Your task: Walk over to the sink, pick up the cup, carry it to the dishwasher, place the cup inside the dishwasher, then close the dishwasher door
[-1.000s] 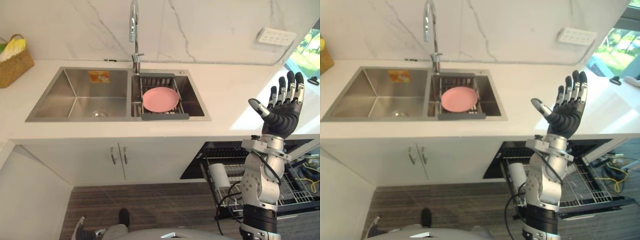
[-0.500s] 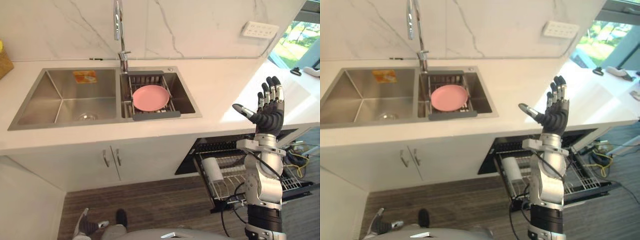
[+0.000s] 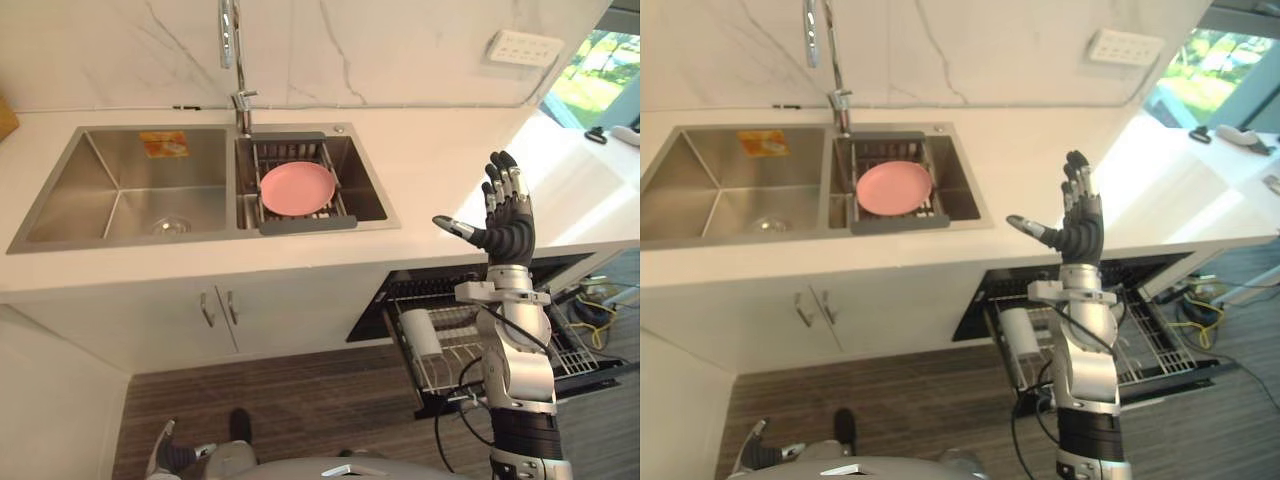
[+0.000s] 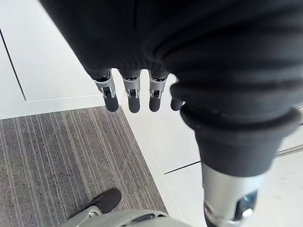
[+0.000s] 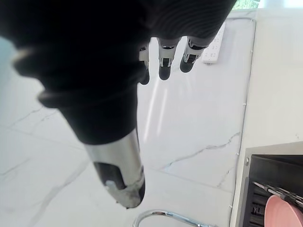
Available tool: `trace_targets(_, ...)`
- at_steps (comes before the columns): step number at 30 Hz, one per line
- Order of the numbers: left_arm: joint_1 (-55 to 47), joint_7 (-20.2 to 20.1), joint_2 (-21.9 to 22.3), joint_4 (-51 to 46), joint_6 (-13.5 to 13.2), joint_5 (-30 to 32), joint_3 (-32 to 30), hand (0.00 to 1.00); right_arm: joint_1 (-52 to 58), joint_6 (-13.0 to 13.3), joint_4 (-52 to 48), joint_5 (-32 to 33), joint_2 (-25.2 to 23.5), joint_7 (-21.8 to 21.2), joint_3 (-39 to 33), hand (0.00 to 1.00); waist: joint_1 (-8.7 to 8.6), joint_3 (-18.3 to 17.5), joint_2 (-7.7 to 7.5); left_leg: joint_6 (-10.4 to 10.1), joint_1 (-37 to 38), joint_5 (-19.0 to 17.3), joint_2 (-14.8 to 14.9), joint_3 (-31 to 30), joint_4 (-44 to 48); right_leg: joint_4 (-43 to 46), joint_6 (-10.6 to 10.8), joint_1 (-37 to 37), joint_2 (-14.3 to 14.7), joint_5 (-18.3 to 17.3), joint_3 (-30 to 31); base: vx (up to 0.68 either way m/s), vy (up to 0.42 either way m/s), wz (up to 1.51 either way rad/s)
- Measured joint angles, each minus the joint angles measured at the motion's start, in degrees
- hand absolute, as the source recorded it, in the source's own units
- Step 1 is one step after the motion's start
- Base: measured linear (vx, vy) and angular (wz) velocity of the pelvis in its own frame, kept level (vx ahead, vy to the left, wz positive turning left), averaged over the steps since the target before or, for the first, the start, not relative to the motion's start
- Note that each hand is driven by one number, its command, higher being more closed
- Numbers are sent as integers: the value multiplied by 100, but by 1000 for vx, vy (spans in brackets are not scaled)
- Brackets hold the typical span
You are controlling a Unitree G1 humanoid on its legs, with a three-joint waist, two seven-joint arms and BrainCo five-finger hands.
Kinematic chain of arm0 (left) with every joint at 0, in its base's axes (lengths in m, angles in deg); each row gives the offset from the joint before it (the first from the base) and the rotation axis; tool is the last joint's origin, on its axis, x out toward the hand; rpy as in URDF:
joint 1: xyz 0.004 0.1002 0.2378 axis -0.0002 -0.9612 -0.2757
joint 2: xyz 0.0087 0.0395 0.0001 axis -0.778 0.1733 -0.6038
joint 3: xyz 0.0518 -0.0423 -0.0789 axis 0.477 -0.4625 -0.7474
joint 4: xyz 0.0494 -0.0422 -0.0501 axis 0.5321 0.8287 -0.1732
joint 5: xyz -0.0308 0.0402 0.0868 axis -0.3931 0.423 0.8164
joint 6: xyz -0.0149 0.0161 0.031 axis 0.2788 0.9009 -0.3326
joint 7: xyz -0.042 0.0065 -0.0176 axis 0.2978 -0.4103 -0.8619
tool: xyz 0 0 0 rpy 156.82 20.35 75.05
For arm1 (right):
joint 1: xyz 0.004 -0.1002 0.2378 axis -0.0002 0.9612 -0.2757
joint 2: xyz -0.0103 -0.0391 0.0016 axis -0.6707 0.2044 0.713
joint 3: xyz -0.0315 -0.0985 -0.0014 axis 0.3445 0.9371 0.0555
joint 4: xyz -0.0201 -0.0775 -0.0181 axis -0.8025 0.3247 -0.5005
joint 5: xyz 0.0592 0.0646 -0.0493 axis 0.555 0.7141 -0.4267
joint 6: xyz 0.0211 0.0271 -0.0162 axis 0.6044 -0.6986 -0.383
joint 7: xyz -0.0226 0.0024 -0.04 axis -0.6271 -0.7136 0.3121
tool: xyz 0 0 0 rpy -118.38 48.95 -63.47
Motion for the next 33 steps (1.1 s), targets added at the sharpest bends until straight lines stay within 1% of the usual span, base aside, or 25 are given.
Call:
trace_targets(1, 3, 32, 4, 0, -43, -14, -4, 0, -2, -14, 4, 1, 81, -93, -7, 0, 28, 24, 26, -29, -133, -119, 15, -63, 281, 0, 0, 11, 11, 1, -16, 28, -17, 7)
trace_targets(2, -5, 83, 26, 6, -89, -12, -2, 0, -2, -39, 5, 7, 96, -178, -57, 0, 47, 40, 57, -29, -129, -113, 17, -113, 329, 1, 9, 55, 15, -3, -30, 46, -27, 9)
trace_targets(4, -21, 108, 108, 5, -126, -11, -2, 0, -5, -42, 7, 5, 96, -251, -174, 0, 47, 42, 120, -17, -3, 31, -2, -159, 81, 2, 58, 124, 10, 15, -101, 46, -33, 21)
trace_targets(5, -22, 109, 177, 1, -131, -11, 1, 0, -27, -42, 11, -5, 96, -289, -259, 0, 2, 31, 169, -10, 27, 172, -27, -247, -162, 6, 82, 145, 10, 23, -196, 21, -23, 35)
trace_targets(8, -7, 107, 215, -3, -128, -13, -5, 0, -58, -78, 50, -100, 98, -279, -321, 0, -3, 39, 179, -14, -18, 158, -38, -353, -165, 5, 98, 141, 7, 6, -321, -10, -5, 22)
trace_targets(11, 11, 92, 216, -1, -95, -14, -6, 0, -69, -77, 49, -97, 98, -192, -381, 0, 40, 37, 175, -12, -8, 97, -88, -349, -168, 5, 126, 132, -49, -48, -317, -9, 12, 2)
trace_targets(13, 9, 88, 209, 5, -63, -21, -11, 0, -66, -76, 49, -111, 77, -171, -380, 0, 26, 32, 161, 10, -7, 82, -146, -305, -168, -15, 131, 123, -113, -52, -293, 14, 43, -5)
trace_targets(14, 9, 86, 201, 13, -48, -22, -18, 0, -58, -75, 48, -135, 53, -167, -379, 0, 14, 24, 148, 33, -7, 66, -175, -292, -168, -34, 147, 126, -142, -44, -291, 24, 50, -6)
trace_targets(16, 7, 75, 176, 18, -45, -16, -18, 0, -28, -75, 48, -419, 47, -171, -365, 0, 10, 4, 107, 50, -3, 54, -227, -240, -168, -68, 189, 119, -202, -17, -279, 30, 47, -8)
trace_targets(18, 13, 68, 115, 20, -45, -16, -17, 0, -30, -74, 48, -1015, 54, -174, -345, 0, 5, -39, 20, 67, -6, 40, -279, -196, -169, -124, 219, 111, -251, 16, -259, 37, 37, -8)
trace_targets(19, 13, 68, 94, 20, -44, -18, -18, 0, -33, -74, 48, -1151, 61, -172, -325, 0, 9, -57, -10, 68, -8, 34, -283, -176, -169, -145, 217, 110, -264, 27, -251, 37, 33, -12)
trace_targets(20, 12, 66, 51, 20, -35, -19, -19, 0, -69, -74, 48, -1356, 85, -166, -212, 0, 12, -96, -73, 63, -14, 22, -282, -129, -169, -178, 218, 93, -271, 49, -220, 28, 22, -13)
trace_targets(22, 35, 55, 14, 20, 3, -27, -18, 0, -195, -74, 50, -1624, 165, -174, 23, 0, 6, -136, -136, 57, -15, 9, -279, -92, -170, -208, 208, 77, -271, 67, -177, 23, 10, -13)
trace_targets(25, 105, 29, -9, 16, 10, -127, -20, 0, -704, -73, 207, -2114, 468, -213, 427, 0, -1, -145, -170, 57, -18, 7, -275, -89, -171, -224, 194, 74, -267, 76, -184, 4, 1, -2)
trace_targets(27, 142, -33, -14, 15, 16, -137, -22, 0, -1147, -109, 512, -2412, 642, -222, 609, 0, 51, -147, -176, 55, -29, 13, -270, -100, -171, -233, 187, 77, -264, 81, -222, -5, 0, 4)
trace_targets(29, 154, -83, -21, 11, 20, -174, -34, 0, -1627, -158, 897, -2780, 846, -232, 782, 0, 185, -168, -218, 54, -66, 25, -266, -144, -171, -254, 176, 90, -263, 89, -348, 1, -4, 12)
trace_targets(31, 148, -170, -25, 11, 28, -170, -57, 0, -1912, -241, 1145, -2856, 959, -279, 819, 0, 247, -204, -272, 56, -144, 54, -277, -258, -171, -288, 174, 110, -250, 91, -490, 24, -18, 28)
trace_targets(33, 134, -269, -50, 9, 70, -166, -66, 0, -2261, -293, 1530, -3082, 1111, -362, 1013, 0, 323, -214, -332, 88, -163, 91, -275, -304, -172, -320, 196, 136, -230, 129, -541, 37, -27, 24)
